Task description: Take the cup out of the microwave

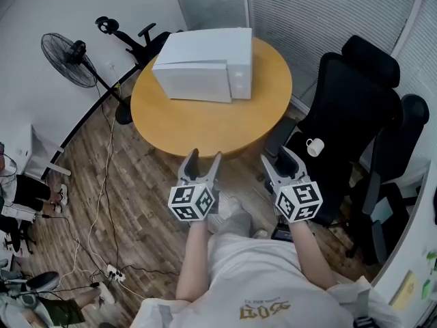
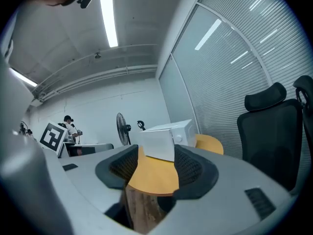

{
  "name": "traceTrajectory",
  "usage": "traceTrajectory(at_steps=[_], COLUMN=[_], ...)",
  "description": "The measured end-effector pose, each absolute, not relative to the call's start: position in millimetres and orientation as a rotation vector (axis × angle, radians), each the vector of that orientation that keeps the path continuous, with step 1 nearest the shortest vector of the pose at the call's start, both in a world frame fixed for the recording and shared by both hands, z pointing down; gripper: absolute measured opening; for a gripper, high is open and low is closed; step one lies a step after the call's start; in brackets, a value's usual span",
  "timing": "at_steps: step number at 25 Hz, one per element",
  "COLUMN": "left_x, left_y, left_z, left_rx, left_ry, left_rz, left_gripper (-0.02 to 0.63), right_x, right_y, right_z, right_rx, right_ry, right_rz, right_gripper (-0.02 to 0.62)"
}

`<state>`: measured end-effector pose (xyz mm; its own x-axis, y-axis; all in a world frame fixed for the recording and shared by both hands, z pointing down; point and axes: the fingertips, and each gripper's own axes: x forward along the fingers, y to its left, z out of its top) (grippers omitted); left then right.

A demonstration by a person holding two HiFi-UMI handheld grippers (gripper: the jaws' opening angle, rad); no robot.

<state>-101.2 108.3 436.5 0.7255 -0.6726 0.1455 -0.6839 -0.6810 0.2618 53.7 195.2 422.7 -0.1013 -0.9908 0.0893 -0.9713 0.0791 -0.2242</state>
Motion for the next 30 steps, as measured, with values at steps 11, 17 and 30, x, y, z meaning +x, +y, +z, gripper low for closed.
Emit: traceTrajectory(at_steps=[11,17,30], left_x=[-62,-24,35], left_y=[40,-35,-159], left_z=[457,466,470], left_rx=[2.651,2.722,2.954], left_ry=[-1.039,-1.004,-0.841], left_rz=[0.139,0.248,0.482], left_gripper=[0.328,0.295,0.314], right_x=[84,111,137], right_y=[130,61,-70], right_z=[447,462,476], right_rx=[-2.069,-2.109,-2.202], right_ry=[2.243,2.228,2.158], right_rz=[-0.419,-0.472,-0.532], right_gripper=[0.221,0.218,0.218])
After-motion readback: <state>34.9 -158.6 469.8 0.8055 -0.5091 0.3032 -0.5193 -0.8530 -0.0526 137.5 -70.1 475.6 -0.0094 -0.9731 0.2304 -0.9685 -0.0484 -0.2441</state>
